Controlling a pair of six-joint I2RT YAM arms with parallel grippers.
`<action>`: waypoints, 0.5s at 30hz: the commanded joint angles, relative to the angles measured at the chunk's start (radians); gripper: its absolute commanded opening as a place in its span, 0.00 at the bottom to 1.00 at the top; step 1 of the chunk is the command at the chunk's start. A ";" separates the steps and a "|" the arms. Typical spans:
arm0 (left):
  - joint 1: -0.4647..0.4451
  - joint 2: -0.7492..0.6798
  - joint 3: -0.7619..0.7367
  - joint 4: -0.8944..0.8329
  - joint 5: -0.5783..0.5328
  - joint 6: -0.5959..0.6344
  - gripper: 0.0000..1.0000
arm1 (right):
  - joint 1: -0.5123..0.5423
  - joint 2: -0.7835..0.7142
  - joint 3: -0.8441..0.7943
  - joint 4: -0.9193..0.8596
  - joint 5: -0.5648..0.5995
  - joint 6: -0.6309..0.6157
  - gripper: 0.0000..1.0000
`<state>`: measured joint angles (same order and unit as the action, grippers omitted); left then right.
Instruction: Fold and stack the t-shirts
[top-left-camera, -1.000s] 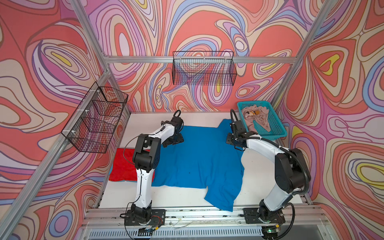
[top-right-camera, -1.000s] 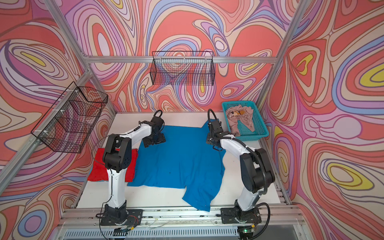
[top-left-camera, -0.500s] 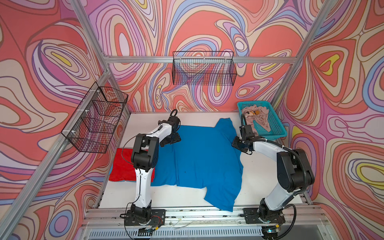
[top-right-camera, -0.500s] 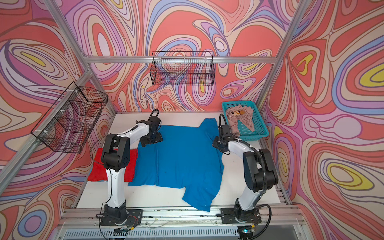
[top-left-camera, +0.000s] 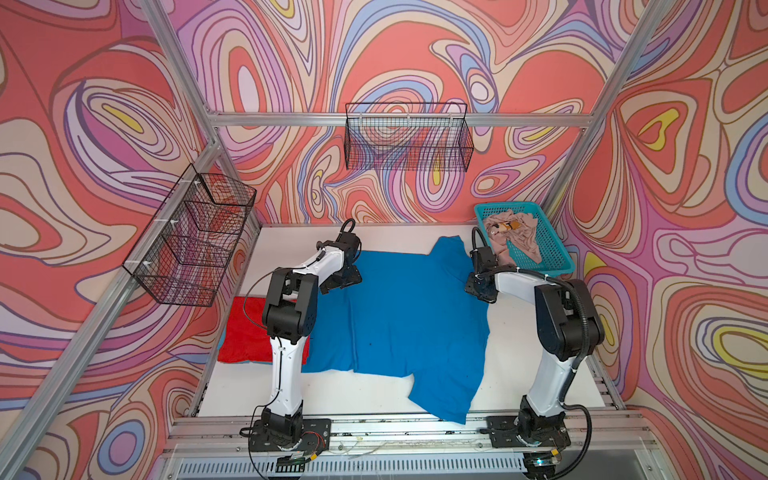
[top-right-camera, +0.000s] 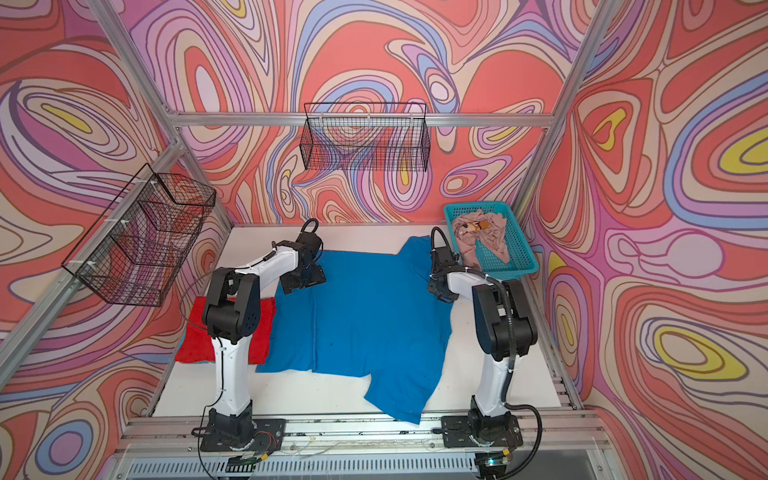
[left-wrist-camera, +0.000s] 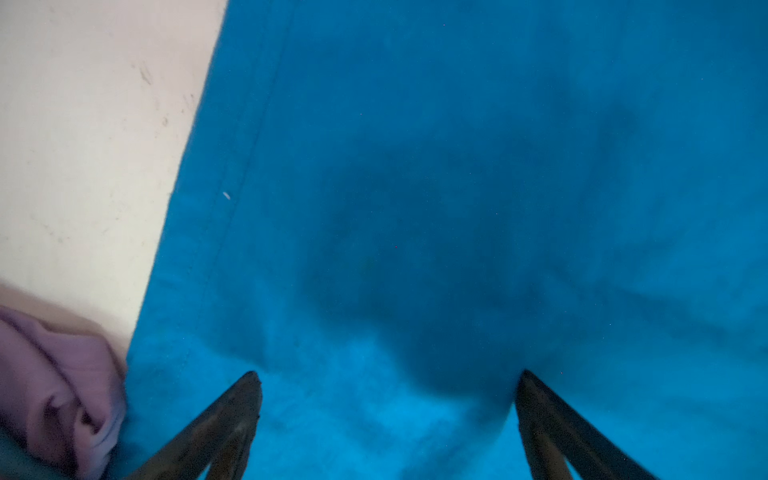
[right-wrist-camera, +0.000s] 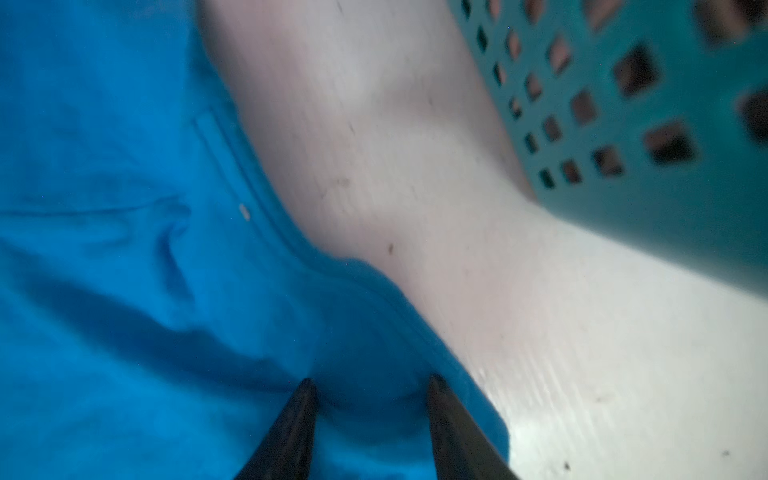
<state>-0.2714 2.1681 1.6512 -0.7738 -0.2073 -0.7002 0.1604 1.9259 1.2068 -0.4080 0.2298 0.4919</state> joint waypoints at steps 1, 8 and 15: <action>-0.010 0.026 -0.031 -0.049 -0.011 -0.009 0.97 | 0.000 0.017 0.087 -0.046 0.050 -0.063 0.46; -0.016 -0.003 -0.044 -0.045 -0.009 -0.015 0.96 | 0.076 -0.141 0.078 -0.075 -0.080 -0.050 0.49; -0.017 -0.011 -0.039 -0.042 0.003 -0.016 0.96 | 0.110 -0.441 -0.256 -0.085 -0.011 0.145 0.48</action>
<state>-0.2817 2.1616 1.6398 -0.7681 -0.2100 -0.7082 0.2829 1.5570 1.0668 -0.4496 0.1749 0.5285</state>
